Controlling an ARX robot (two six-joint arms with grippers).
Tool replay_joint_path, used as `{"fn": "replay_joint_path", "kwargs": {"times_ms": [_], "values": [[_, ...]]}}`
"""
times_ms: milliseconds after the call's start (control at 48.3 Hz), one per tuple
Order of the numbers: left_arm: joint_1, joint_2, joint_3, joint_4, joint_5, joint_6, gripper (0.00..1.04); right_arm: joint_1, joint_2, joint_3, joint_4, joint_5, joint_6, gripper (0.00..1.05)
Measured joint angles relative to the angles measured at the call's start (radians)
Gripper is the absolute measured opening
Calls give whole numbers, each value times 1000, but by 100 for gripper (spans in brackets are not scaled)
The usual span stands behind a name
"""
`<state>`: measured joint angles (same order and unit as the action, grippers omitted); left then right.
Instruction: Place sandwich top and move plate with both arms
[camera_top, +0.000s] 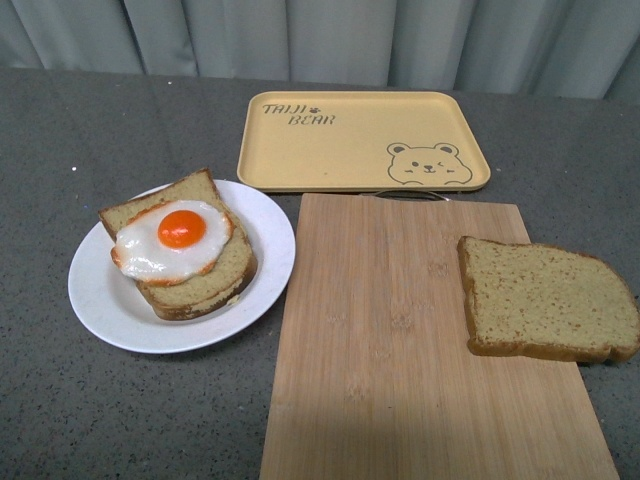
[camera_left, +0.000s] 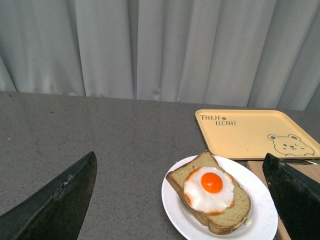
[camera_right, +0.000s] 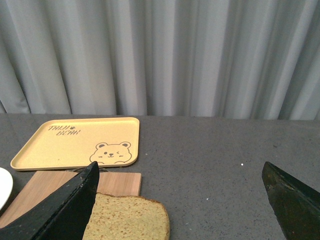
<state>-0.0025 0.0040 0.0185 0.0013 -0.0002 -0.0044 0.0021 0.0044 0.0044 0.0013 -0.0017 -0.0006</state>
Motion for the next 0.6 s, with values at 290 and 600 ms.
{"fn": "replay_joint_path", "kwargs": {"times_ms": [290,600], "values": [[0,0,0,0,0,0,98,0,0,0,0,0,0,95],[0,0,0,-1,1,0,98,-77,425,53,231,293,-180,95]]}}
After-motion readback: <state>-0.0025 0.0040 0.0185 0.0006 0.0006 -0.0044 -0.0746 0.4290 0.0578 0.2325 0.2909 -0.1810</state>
